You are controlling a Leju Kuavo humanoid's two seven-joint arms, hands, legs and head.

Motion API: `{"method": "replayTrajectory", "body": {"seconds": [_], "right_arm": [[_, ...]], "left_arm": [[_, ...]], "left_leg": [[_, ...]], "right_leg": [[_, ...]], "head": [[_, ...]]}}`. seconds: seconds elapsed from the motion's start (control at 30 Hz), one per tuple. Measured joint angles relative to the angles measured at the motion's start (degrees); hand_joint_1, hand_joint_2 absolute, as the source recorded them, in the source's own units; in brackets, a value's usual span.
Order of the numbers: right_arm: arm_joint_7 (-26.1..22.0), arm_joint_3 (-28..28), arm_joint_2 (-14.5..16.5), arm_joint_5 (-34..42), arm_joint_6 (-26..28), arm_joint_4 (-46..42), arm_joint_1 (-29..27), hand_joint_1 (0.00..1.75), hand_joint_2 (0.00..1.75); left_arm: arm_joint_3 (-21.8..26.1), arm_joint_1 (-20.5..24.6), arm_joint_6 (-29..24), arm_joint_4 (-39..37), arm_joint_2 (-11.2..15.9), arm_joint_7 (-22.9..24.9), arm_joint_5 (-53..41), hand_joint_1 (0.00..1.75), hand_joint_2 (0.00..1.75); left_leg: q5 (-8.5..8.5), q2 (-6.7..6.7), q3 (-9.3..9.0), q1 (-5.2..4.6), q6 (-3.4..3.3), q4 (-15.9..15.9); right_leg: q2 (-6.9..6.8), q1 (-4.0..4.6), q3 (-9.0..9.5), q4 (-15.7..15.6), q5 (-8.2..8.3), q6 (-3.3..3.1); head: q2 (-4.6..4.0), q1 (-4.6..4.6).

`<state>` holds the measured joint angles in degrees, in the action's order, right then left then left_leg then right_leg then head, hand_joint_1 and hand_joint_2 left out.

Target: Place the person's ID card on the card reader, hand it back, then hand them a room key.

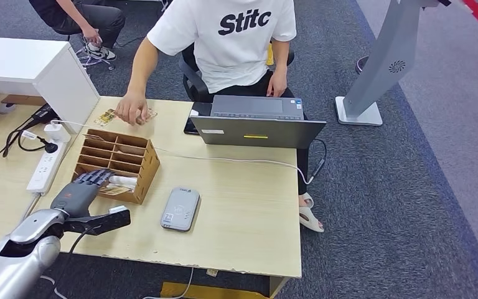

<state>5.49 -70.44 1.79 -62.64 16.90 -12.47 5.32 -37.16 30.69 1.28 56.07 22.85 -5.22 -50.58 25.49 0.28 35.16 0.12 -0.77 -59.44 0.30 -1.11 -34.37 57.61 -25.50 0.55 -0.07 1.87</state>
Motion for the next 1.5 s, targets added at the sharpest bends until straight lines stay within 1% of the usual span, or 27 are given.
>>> {"method": "replayTrajectory", "body": {"seconds": [0.2,0.23,0.27,0.3,0.37,0.4,0.43,0.47,0.6,0.67,0.97,1.5], "right_arm": [[0.0,0.0,0.0,-0.2,0.0,0.0,0.0,0.00,1.75],[0.0,0.1,0.0,-0.2,0.0,0.0,0.0,0.00,1.75],[0.0,0.1,0.0,-0.3,0.1,0.0,0.0,0.00,1.75],[0.0,0.1,0.0,-0.3,0.1,0.0,0.0,0.00,1.75],[0.0,0.1,0.0,-0.3,0.1,0.0,0.0,0.00,1.75],[0.0,0.1,0.0,-0.4,0.1,0.0,0.0,0.00,1.75],[0.0,0.2,0.0,-0.4,0.1,0.0,0.0,0.00,1.75],[0.0,0.3,0.0,-0.5,0.1,0.0,0.0,0.00,1.75],[-0.4,0.4,-0.1,-0.7,0.3,0.0,0.1,0.00,1.75],[-0.4,0.4,-0.1,-0.8,0.4,0.0,0.1,0.00,1.75],[-0.4,0.5,-0.2,-0.9,0.4,0.0,0.1,0.00,1.75],[-0.6,0.5,-0.4,-1.1,0.5,0.0,0.1,0.00,1.75]], "left_arm": [[0.1,-0.1,-0.9,-0.7,-0.4,-0.3,-0.1,0.13,1.75],[0.2,-0.1,-1.2,-0.9,-0.5,-0.4,-0.3,0.21,1.75],[0.3,-0.3,-1.6,-1.0,-0.6,-0.6,-0.5,0.34,1.75],[0.5,-0.4,-1.9,-1.1,-0.8,-0.8,-0.8,0.58,1.75],[0.9,-0.7,-2.7,-1.3,-1.0,-1.0,-1.4,1.27,1.75],[1.0,-0.9,-3.2,-1.5,-1.2,-1.0,-1.7,1.54,1.75],[1.2,-1.1,-3.7,-1.6,-1.4,-1.1,-2.0,1.71,1.75],[1.5,-1.2,-4.5,-1.8,-1.6,-1.2,-2.3,1.75,1.75],[2.9,-1.5,-8.3,-2.4,-2.8,-2.4,-4.3,1.75,1.75],[3.6,-1.6,-9.2,-2.4,-3.4,-2.7,-5.0,1.75,1.75],[5.8,-1.6,-9.8,-2.4,-5.0,-3.2,-6.4,1.75,1.75],[7.8,-2.5,-11.0,-2.4,-6.5,-3.2,-8.8,1.75,1.75]], "left_leg": [[-0.01,-0.01,0.00,0.00,-0.01,0.0],[-0.02,-0.01,0.00,0.00,-0.02,0.0],[-0.02,-0.01,0.00,0.00,-0.03,0.0],[-0.02,-0.01,0.00,0.00,-0.03,0.0],[-0.03,-0.01,0.00,0.00,-0.04,0.0],[-0.03,-0.01,0.00,-0.01,-0.04,0.0],[-0.03,-0.01,0.00,-0.01,-0.04,0.0],[-0.03,-0.01,0.00,-0.01,-0.04,0.0],[-0.03,-0.01,0.00,-0.01,-0.04,0.0],[-0.02,-0.01,0.00,-0.01,-0.04,0.0],[-0.02,0.00,-0.01,0.00,-0.04,0.0],[-0.02,0.00,-0.01,-0.01,-0.04,0.0]], "right_leg": [[-0.01,0.00,0.02,0.0,0.00,0.00],[-0.01,0.00,0.02,0.0,0.00,0.00],[-0.01,0.00,0.02,0.0,0.00,0.00],[-0.01,0.00,0.02,0.0,0.00,0.01],[-0.02,0.00,0.03,0.0,0.01,0.01],[-0.02,-0.01,0.03,0.0,0.01,0.01],[-0.01,-0.01,0.02,0.0,0.01,0.01],[-0.01,-0.01,0.02,0.0,0.01,0.02],[-0.01,-0.01,0.02,0.0,0.03,0.03],[-0.01,-0.01,0.02,0.0,0.03,0.04],[-0.01,0.00,0.02,0.0,0.03,0.03],[-0.01,-0.01,0.03,0.0,0.03,0.04]], "head": [[0.00,0.01],[0.00,0.01],[0.00,0.01],[0.00,0.01],[0.00,0.01],[0.00,0.01],[0.00,0.01],[0.00,0.01],[0.00,0.01],[0.00,0.01],[0.00,0.01],[0.00,0.01]]}}
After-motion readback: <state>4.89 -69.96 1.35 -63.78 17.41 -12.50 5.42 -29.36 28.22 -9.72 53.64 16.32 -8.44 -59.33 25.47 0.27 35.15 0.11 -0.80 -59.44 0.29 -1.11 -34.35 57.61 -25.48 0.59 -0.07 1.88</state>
